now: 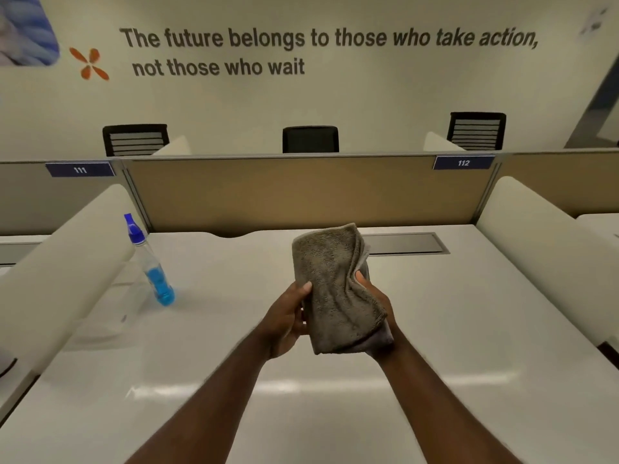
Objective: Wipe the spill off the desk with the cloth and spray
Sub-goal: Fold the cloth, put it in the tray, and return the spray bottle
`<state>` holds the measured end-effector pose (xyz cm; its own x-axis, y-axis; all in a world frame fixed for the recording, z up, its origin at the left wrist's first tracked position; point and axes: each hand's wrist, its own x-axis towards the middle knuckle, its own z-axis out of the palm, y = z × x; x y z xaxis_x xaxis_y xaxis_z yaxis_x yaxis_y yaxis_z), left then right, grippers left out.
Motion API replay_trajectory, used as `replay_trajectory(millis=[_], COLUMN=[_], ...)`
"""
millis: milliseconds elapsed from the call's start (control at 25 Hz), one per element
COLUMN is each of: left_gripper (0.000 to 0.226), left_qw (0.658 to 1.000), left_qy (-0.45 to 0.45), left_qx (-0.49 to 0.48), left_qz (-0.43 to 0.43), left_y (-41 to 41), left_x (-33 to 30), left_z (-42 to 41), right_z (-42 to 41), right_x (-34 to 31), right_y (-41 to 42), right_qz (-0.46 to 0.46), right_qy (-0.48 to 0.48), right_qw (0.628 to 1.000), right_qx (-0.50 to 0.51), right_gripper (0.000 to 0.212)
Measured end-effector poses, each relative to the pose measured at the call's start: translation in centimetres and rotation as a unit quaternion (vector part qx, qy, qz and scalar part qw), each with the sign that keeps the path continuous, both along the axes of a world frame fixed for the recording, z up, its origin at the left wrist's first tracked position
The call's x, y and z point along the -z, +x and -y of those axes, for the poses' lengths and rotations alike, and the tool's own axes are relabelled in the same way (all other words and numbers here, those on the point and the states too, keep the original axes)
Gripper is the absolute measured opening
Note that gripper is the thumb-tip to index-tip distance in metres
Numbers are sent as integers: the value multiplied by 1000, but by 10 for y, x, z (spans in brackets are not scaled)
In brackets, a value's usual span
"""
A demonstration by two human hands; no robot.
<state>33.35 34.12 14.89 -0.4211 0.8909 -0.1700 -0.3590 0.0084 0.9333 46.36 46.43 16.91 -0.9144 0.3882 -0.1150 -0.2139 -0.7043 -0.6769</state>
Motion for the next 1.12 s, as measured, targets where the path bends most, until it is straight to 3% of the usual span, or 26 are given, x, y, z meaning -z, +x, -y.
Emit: replay_trajectory(millis=[120,280,400,480,600,760,880,1000,1040,1080,1120], left_gripper=[36,43,46,45,44,42,33,31,19,10,26], left_qw=[999,997,998,998,998,993,985,992,992,988,984], left_qy=[6,-9,-11,-12,8,48,88,91,84,84,80], left_qx=[-30,-24,-27,-37,-57,-87,-95,-87,-87,-89,-87], left_qz=[-40,-79,-63,-57,-29,66,110,13,-47,-93,-133], left_y=[-10,-22,-25,-27,-32,-41,-48,-50,-50,-49,-51], left_x=[-17,-24,-19,-15,-13,-17,-24,-28,-28,-29,-28], left_z=[-4,-2,-2,0,4,9,14,13,13,14,15], right_z=[-26,-58,-68,-72,-74,-72,-71,-70,-70,-72,-73], right_x=[-11,-14,-4,3,6,-1,-12,-26,-30,-33,-35], right_y=[-1,9,11,6,-3,-15,-21,-23,-23,-24,-25], right_qz=[33,190,169,144,103,94,79,39,41,58,79], right_qy=[73,273,261,257,206,193,151,217,289,375,446], right_qw=[997,943,947,952,972,977,985,975,957,925,892], right_qx=[8,-20,-81,-86,-45,-4,16,11,7,4,3], right_gripper=[39,24,24,35,44,29,38,20,15,22,29])
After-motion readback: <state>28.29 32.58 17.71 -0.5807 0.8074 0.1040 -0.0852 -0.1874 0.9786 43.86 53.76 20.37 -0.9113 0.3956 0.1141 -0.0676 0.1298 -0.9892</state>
